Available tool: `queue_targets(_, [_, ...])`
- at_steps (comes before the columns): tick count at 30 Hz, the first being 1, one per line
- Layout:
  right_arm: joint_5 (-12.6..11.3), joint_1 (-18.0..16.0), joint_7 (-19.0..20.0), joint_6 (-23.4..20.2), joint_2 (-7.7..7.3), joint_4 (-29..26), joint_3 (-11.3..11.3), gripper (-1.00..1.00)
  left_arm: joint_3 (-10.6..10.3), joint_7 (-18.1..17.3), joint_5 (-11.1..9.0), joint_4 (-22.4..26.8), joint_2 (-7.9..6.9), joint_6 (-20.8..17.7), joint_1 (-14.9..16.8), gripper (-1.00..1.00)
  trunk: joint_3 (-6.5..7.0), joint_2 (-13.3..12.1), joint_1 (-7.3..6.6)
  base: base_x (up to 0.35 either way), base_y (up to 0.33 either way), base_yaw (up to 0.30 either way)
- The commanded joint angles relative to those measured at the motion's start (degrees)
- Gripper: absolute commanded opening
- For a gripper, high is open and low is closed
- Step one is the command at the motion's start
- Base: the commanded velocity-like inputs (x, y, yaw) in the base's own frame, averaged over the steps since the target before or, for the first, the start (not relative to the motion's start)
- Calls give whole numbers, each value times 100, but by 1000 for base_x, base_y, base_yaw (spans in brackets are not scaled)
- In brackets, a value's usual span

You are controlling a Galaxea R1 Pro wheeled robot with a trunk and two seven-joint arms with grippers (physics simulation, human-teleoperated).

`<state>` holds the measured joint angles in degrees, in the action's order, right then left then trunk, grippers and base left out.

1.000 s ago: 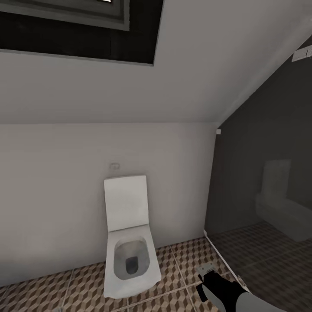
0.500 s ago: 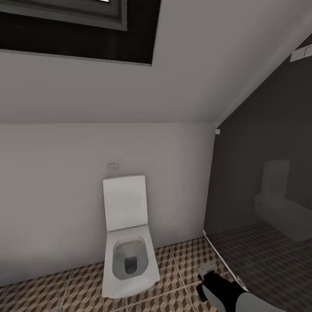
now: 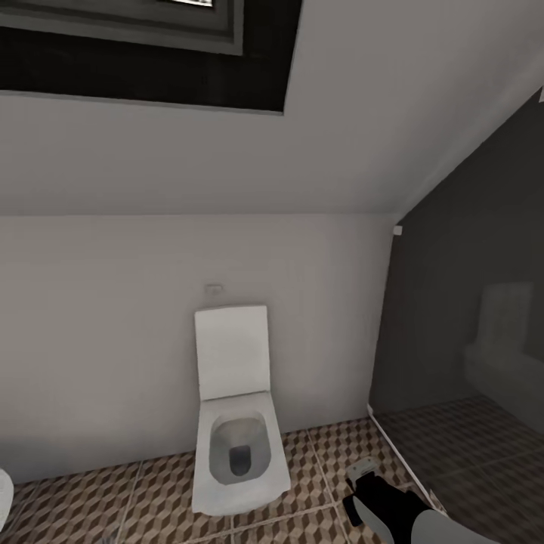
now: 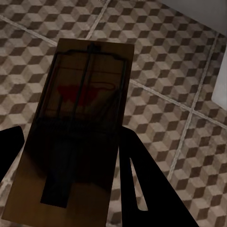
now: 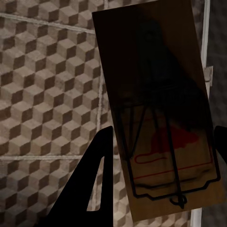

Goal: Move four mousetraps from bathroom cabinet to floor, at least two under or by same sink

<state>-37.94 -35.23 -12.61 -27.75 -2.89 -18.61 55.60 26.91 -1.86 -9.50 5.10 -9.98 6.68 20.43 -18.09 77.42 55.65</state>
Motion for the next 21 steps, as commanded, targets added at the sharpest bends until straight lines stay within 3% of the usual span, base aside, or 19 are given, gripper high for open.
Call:
queue_targets(1, [-73, -4, -31, -20, -8, -20, 44, -100, -19, -14, -53, -9, 0, 20, 5, -100, -7, 4, 0, 0, 0, 54])
queue_targets(21, [-73, -5, -50, -20, 3, -20, 53, -100, -37, -41, -33, 15, 5, 1, 5, -100, -7, 4, 0, 0, 0, 8])
